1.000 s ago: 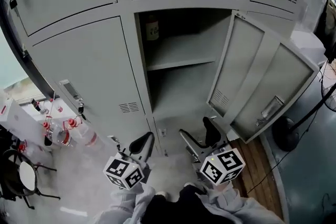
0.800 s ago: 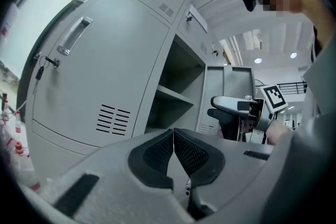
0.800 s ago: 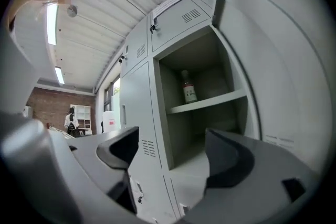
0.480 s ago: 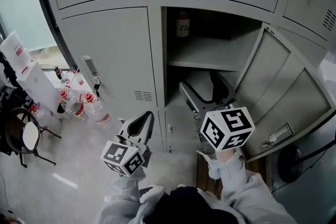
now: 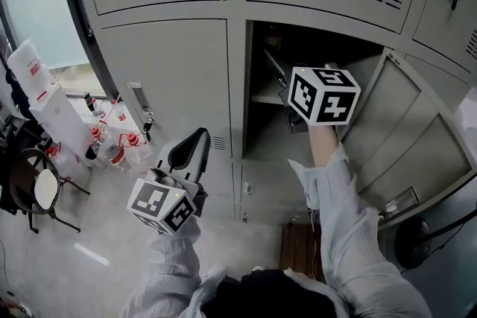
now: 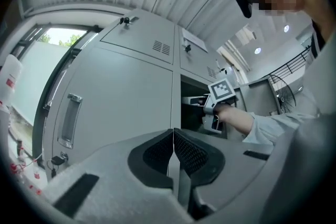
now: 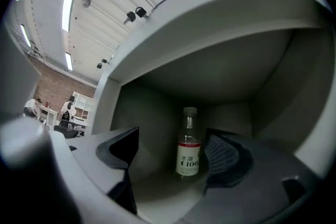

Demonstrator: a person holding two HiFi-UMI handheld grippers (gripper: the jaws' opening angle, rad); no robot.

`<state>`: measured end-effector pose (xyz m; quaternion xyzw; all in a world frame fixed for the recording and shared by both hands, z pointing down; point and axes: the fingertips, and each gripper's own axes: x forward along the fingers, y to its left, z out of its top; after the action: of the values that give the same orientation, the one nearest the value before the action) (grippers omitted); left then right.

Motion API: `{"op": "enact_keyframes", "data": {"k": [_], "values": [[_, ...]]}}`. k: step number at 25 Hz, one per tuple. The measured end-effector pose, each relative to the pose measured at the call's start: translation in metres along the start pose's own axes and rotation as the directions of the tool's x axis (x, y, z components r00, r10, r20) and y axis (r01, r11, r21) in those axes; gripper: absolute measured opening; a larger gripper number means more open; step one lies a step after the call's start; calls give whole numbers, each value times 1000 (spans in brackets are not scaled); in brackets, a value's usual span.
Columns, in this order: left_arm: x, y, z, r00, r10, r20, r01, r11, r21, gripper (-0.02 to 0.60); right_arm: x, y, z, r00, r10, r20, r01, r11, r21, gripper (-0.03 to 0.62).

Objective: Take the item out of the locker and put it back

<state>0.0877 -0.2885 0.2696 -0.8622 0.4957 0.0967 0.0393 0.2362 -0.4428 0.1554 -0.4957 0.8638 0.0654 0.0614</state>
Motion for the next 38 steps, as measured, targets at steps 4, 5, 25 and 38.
{"op": "enact_keyframes", "data": {"k": [4,5,25,38], "values": [[0,9,7,1000,-10,8,10,1000,8,9,41,-14,-2,1000,-13,-13,13,1000,-24,379],[-1,11,7,1000,-10,5,10,1000,12,9,52,-16,-4,1000,-16,-26,15,999,-31,379],[-11,50,-9,998,29,-58,-29,999,16,9,136,-47,-48,979,-63,-196,57,998,-36,327],[-16,25,-13,998,-37,-52,37,999,-10,9,84,-61,-11,997,-43,-61,55,977,204,322]]}}
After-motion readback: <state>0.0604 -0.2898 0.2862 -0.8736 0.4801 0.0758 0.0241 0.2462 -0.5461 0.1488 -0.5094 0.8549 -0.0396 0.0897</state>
